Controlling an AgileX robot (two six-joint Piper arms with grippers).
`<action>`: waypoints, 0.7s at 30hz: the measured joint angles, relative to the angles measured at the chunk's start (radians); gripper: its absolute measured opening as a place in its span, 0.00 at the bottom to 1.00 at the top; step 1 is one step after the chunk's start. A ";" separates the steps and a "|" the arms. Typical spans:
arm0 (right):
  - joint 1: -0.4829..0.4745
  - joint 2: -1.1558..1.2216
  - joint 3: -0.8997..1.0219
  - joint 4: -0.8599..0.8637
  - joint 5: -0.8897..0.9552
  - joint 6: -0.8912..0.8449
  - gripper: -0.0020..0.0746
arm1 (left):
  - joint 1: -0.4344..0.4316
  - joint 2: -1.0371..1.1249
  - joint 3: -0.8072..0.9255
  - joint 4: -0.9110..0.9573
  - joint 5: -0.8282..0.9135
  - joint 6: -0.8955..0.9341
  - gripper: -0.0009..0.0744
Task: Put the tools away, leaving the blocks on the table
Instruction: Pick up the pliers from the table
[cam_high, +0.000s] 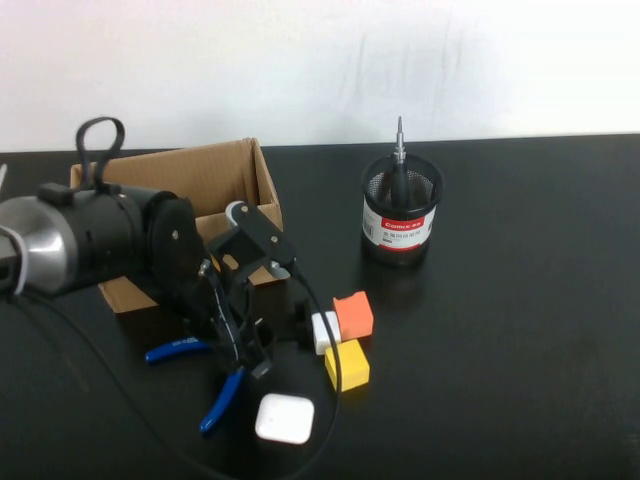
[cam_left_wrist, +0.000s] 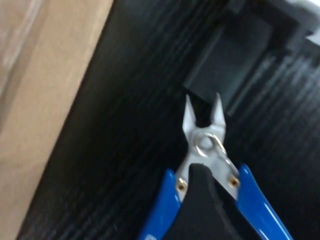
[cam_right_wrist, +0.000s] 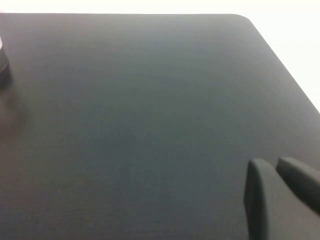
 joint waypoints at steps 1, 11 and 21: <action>0.000 0.000 0.000 0.000 0.000 0.000 0.02 | 0.000 0.008 0.000 0.000 -0.013 0.000 0.61; 0.000 0.000 0.000 0.000 0.000 0.000 0.02 | 0.000 0.058 0.000 0.001 -0.106 0.004 0.61; 0.000 0.000 0.000 0.000 0.000 0.000 0.02 | 0.000 0.094 0.000 0.017 -0.117 0.008 0.57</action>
